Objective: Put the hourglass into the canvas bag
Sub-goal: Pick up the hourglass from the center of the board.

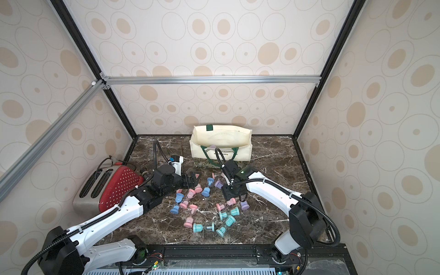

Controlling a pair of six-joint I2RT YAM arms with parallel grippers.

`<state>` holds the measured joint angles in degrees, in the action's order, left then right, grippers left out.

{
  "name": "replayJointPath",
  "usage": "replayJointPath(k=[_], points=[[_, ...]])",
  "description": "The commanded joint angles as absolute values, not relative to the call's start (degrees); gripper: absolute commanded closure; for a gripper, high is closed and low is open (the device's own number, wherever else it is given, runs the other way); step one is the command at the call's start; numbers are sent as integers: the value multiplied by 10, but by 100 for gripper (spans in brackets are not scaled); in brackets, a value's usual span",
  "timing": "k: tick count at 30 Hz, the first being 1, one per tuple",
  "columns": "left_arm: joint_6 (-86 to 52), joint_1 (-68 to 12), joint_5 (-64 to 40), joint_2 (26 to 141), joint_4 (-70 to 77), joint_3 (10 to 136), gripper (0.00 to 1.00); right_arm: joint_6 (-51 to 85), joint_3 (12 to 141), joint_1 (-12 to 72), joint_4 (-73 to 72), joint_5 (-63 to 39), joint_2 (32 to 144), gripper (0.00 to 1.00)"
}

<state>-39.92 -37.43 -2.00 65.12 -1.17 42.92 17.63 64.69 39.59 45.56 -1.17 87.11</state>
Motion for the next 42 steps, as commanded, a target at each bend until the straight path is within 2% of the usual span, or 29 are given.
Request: replayJointPath(k=[1,17,25,31,35,42], points=[[-430,-388,-4,646,19,421,3,171,638,400,424,-11,889,35],[-444,-415,32,675,25,415,3,146,675,391,376,48,996,35],[-442,-415,34,680,23,417,3,134,696,387,372,70,1030,33],[-441,-415,36,682,23,416,3,120,703,387,367,59,1049,28],[-441,-415,36,682,24,417,3,108,699,388,358,16,1055,27],[-439,-415,39,679,22,418,3,100,678,396,340,-10,1046,30]])
